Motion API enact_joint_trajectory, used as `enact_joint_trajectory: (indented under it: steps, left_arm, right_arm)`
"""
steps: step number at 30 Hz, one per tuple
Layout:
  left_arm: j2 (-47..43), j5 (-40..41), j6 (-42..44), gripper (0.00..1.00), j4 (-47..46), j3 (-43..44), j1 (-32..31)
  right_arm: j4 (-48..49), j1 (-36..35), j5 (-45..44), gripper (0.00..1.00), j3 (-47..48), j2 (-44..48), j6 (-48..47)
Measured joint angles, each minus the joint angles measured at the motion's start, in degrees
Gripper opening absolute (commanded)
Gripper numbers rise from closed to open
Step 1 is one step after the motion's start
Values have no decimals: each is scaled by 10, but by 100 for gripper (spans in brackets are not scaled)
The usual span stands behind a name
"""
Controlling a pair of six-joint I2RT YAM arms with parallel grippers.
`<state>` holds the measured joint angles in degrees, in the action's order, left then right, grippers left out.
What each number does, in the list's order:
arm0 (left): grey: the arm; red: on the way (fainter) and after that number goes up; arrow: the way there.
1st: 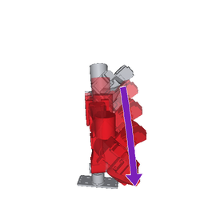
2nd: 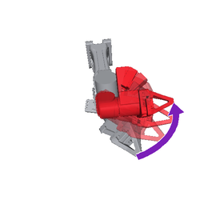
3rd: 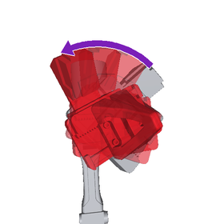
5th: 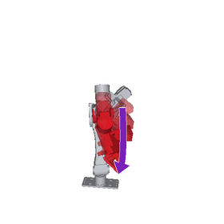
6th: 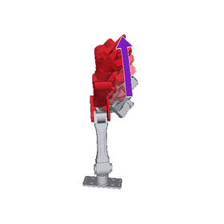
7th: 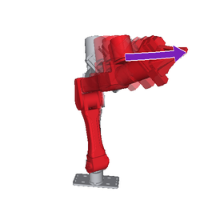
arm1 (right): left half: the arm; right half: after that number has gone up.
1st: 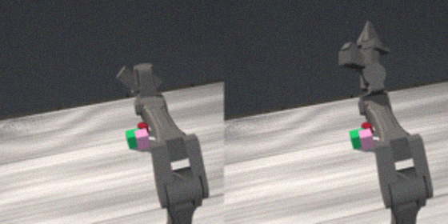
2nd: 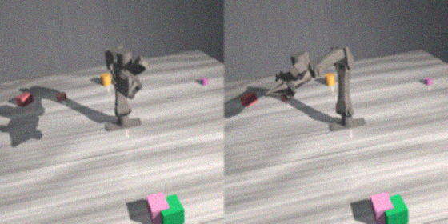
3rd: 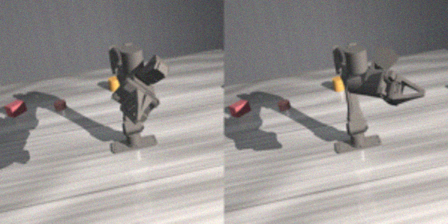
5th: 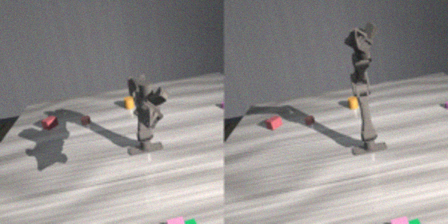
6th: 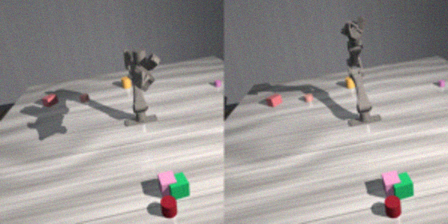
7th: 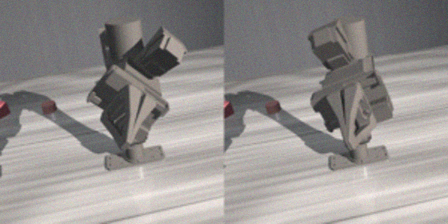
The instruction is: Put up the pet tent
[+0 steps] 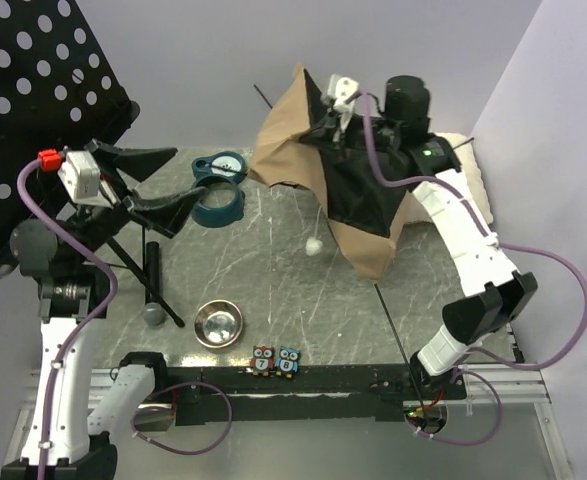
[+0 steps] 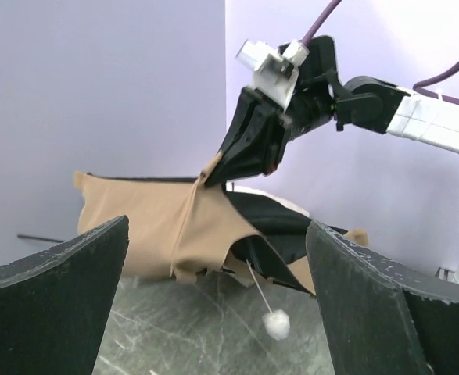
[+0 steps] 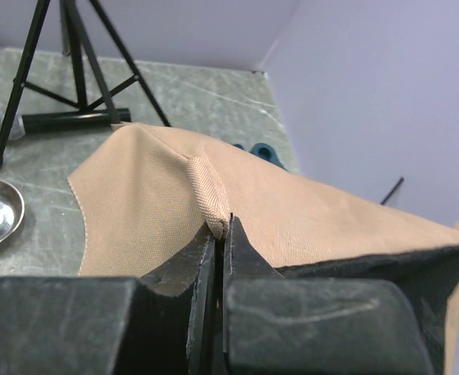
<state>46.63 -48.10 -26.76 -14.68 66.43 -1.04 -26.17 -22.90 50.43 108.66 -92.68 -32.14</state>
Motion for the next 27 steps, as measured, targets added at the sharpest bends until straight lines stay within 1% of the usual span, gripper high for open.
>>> enact_joint_trajectory:
  steps: [4,8,11,13,16,19,23,27]
  left_arm:
    - [-27,10,-28,97,-50,-53,0]
    - [-37,3,-56,90,-116,-108,0]
    - [-31,-3,-75,85,-167,-147,-1]
    - [-14,-6,-85,82,-194,-158,-6]
    - [23,-2,-89,77,-230,-155,-33]
    - [73,3,-85,71,-251,-135,-83]
    - [145,12,-70,63,-274,-82,-153]
    - [196,20,-65,55,-303,-39,-192]
  right_arm:
    - [7,34,16,0,0,23,33]
    - [30,57,29,0,0,43,69]
    - [49,70,36,0,0,61,99]
    - [63,78,43,0,0,74,116]
    - [81,85,50,0,-1,90,137]
    - [96,90,55,0,-5,107,156]
    - [110,94,58,0,-14,125,174]
    - [119,99,62,0,-25,134,182]
